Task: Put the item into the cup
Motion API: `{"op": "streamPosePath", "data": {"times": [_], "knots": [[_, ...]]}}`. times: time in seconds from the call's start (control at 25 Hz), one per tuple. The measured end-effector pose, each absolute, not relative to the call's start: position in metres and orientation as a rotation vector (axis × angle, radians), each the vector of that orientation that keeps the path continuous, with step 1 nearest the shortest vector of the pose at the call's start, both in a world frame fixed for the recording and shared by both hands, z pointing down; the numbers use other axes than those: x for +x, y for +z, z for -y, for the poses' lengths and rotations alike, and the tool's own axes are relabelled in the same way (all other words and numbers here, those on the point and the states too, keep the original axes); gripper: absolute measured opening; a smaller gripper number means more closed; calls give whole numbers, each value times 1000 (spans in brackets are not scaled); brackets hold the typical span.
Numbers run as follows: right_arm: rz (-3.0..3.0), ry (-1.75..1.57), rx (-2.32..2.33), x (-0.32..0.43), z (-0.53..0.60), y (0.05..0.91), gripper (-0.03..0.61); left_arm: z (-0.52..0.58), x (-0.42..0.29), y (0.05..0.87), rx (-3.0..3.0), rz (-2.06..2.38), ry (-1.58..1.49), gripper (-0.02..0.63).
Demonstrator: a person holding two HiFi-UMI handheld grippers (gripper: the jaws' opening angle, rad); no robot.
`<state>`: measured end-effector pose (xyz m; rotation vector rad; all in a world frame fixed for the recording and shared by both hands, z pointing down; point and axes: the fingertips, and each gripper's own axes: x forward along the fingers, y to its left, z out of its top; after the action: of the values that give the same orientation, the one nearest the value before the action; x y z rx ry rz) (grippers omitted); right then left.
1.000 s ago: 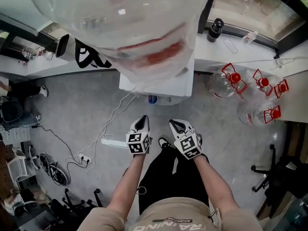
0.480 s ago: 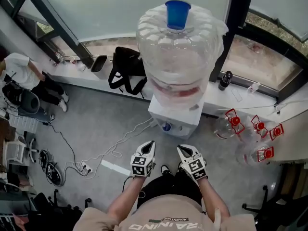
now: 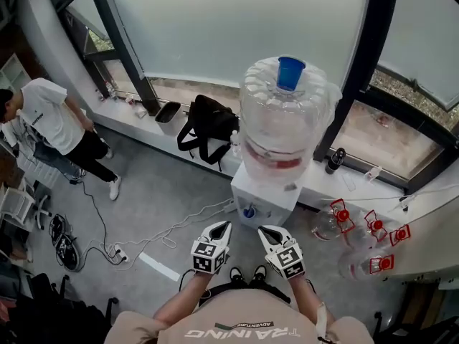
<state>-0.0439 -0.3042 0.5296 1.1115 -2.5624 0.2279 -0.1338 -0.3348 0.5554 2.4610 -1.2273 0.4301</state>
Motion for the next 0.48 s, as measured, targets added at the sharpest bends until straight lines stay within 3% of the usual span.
{"op": "streamPosePath", "data": {"times": [0.48], "knots": [[2637,81,1199,-49,346,442,11,373,-157,482,2537,1331,325,8]]}}
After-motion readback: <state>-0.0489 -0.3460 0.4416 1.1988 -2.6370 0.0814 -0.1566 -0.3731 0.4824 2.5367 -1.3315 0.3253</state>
